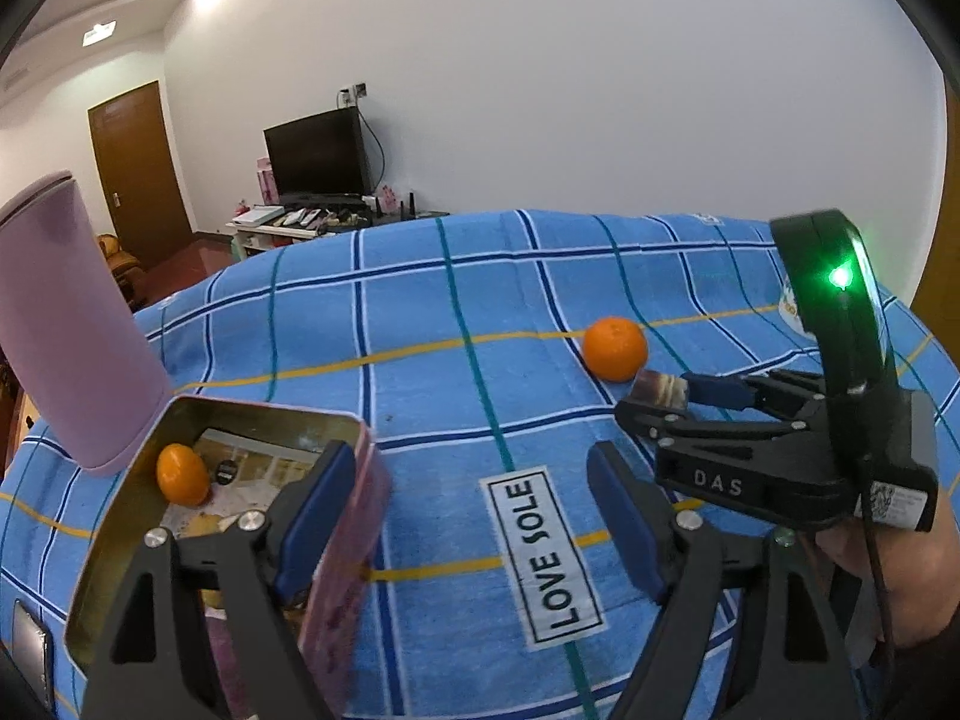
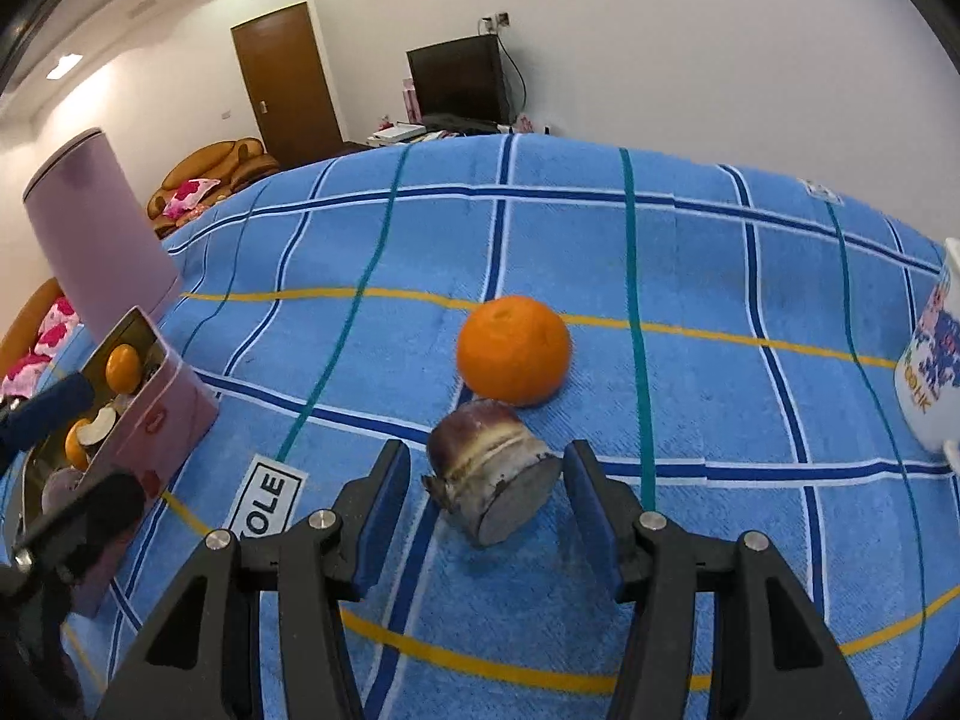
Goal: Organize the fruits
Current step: 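Grasp the cut brown taro piece with the right tool while the left tool approaches the orange, then grasp the last small orange with the left tool while the right tool holds the taro piece, then lift and carry the orange with the left tool toward the tin while the right tool carries the taro piece, then lower the orange with the left tool over the tin while the right tool lowers the taro piece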
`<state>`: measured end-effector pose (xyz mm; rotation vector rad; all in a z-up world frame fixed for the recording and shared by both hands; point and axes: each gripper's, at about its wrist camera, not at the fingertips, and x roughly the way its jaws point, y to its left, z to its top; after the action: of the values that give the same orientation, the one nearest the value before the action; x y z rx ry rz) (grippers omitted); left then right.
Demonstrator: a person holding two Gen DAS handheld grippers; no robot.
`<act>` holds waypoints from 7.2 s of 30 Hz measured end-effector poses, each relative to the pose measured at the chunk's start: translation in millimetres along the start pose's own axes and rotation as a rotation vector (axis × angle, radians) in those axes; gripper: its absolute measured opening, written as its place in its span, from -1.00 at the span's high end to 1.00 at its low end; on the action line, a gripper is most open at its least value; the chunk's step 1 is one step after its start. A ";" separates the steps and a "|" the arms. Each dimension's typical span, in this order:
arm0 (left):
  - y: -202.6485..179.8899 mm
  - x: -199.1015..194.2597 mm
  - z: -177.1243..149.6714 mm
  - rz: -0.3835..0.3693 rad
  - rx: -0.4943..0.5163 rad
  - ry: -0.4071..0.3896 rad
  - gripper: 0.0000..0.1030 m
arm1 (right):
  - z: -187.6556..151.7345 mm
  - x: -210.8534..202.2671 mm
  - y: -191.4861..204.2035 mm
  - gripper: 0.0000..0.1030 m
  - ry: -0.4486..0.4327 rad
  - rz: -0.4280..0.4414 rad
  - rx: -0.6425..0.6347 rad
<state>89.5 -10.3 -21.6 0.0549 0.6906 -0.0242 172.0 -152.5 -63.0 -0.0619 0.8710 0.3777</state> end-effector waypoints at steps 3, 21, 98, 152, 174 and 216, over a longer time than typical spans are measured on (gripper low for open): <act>-5.9 3.0 1.0 -0.005 0.006 0.009 -0.59 | -0.5 4.4 1.0 0.04 0.023 -0.010 -0.005; -51.0 56.5 36.3 -0.019 0.033 0.043 -0.75 | -1.9 -31.9 -63.9 0.07 -0.102 -0.159 0.188; -6.4 -13.2 -38.2 0.053 -0.021 -0.044 0.03 | -32.8 -64.3 21.0 0.07 -0.246 0.131 -0.039; 45.7 -67.9 -68.2 0.083 -0.095 -0.180 0.03 | -40.2 -66.2 86.3 0.07 -0.268 0.175 -0.213; 111.8 -95.0 -61.0 0.154 -0.190 -0.226 0.03 | -17.4 -59.0 147.3 0.07 -0.273 0.246 -0.281; 149.5 -44.7 -57.0 0.243 -0.162 -0.086 0.03 | -0.4 -15.4 190.3 0.07 -0.211 0.272 -0.278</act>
<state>24.8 142.4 -30.6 -0.0179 0.5946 0.2616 96.5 20.3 -32.7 -0.1585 0.6146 0.7457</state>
